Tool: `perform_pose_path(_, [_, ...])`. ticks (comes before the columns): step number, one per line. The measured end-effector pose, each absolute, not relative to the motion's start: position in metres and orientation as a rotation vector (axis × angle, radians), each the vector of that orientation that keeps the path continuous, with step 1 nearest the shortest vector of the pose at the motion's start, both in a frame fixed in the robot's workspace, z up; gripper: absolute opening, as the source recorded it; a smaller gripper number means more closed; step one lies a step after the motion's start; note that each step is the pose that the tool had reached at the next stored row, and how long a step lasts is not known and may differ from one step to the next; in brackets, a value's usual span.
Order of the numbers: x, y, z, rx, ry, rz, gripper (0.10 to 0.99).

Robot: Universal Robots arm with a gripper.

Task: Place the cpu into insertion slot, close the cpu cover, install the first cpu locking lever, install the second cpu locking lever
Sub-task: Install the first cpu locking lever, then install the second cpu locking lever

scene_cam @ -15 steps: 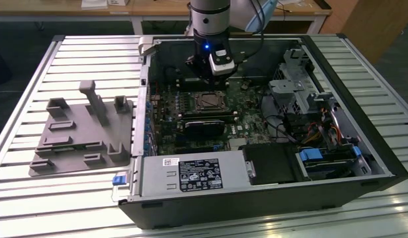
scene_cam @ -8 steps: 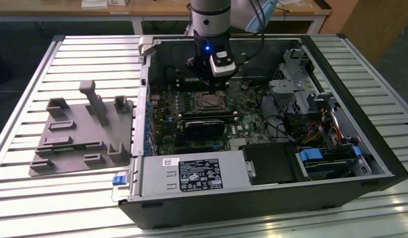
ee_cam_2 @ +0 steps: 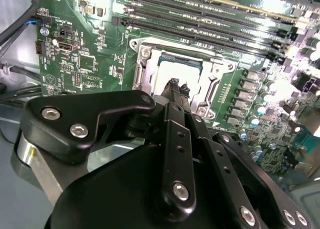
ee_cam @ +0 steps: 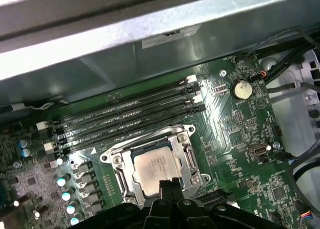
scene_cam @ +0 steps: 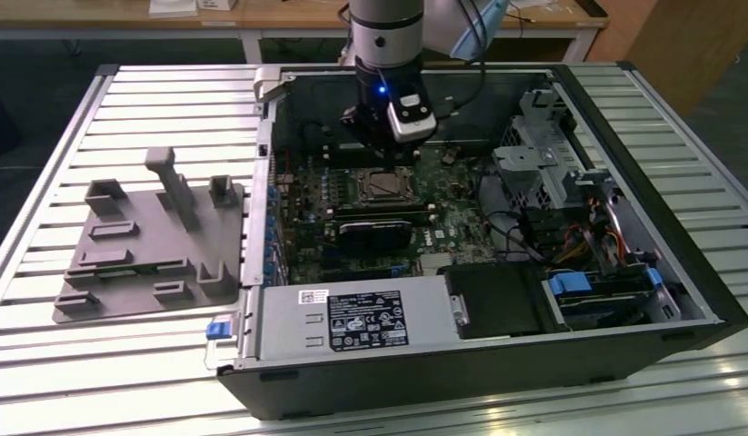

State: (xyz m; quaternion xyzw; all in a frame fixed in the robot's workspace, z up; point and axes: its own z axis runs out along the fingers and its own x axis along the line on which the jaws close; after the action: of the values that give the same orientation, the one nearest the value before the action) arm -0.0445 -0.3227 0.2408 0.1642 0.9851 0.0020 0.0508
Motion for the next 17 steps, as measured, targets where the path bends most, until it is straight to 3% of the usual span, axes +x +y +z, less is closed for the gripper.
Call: perform_pose_path(17, [-0.0447,-0.3249,0.2406,0.479,3.002,0.004,0.102])
